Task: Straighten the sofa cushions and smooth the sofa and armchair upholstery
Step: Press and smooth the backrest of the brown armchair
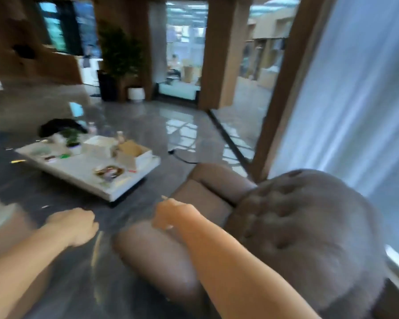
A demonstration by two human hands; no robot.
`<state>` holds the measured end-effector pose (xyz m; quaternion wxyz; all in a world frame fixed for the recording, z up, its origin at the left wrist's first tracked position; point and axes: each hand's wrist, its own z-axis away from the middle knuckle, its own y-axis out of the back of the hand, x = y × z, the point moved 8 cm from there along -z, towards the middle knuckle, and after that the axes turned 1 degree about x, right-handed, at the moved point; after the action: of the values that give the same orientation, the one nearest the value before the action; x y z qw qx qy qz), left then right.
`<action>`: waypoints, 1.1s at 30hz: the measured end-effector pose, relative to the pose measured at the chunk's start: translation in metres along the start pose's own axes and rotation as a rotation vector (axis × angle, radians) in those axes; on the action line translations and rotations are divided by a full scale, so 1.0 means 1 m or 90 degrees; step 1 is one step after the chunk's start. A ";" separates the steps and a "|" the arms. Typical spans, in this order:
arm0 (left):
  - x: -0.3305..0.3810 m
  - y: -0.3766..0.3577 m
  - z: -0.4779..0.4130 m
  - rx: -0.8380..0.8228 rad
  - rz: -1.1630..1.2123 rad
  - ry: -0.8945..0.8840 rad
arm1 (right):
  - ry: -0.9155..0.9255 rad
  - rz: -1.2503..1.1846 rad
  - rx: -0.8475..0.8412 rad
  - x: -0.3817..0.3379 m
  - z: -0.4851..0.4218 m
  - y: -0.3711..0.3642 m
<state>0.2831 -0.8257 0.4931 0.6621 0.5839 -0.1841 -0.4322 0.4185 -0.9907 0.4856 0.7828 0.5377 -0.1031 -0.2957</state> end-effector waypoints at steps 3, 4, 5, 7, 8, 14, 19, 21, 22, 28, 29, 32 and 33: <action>0.140 0.036 -0.024 -0.020 0.015 -0.094 | -0.113 -0.049 0.043 0.147 0.041 0.001; 0.191 0.049 -0.029 -0.020 0.019 -0.135 | -0.163 -0.070 0.057 0.199 0.060 0.001; 0.242 0.060 -0.032 -0.016 0.022 -0.175 | -0.211 -0.079 0.065 0.248 0.081 0.000; 0.335 0.079 -0.034 0.001 0.015 -0.234 | -0.288 -0.069 0.070 0.335 0.121 -0.002; 0.378 0.089 -0.035 0.011 0.011 -0.253 | -0.321 -0.066 0.066 0.373 0.141 -0.003; 0.565 0.137 -0.042 0.050 -0.001 -0.358 | -0.418 -0.134 0.025 0.520 0.192 -0.005; 0.657 0.151 -0.082 0.047 -0.005 -0.394 | -0.404 -0.110 0.031 0.585 0.172 -0.009; 0.683 0.149 -0.103 0.036 -0.001 -0.396 | -0.394 -0.085 0.031 0.609 0.160 -0.005; 0.694 0.148 -0.114 0.028 0.004 -0.396 | -0.389 -0.077 0.034 0.622 0.154 -0.001; 0.736 0.150 -0.162 0.001 0.135 -0.339 | -0.304 -0.006 0.081 0.689 0.104 0.026; 0.741 0.148 -0.165 -0.005 0.162 -0.319 | -0.284 0.004 0.081 0.697 0.094 0.027; 0.754 0.137 -0.167 -0.028 0.240 -0.252 | -0.219 0.039 0.053 0.717 0.060 0.022; 0.758 0.132 -0.165 -0.035 0.264 -0.225 | -0.192 0.066 0.042 0.723 0.050 0.018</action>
<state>0.8773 -1.3288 0.3775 0.7098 0.4308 -0.4009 -0.3872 0.9818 -1.4398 0.4086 0.7546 0.5064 -0.2569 -0.3289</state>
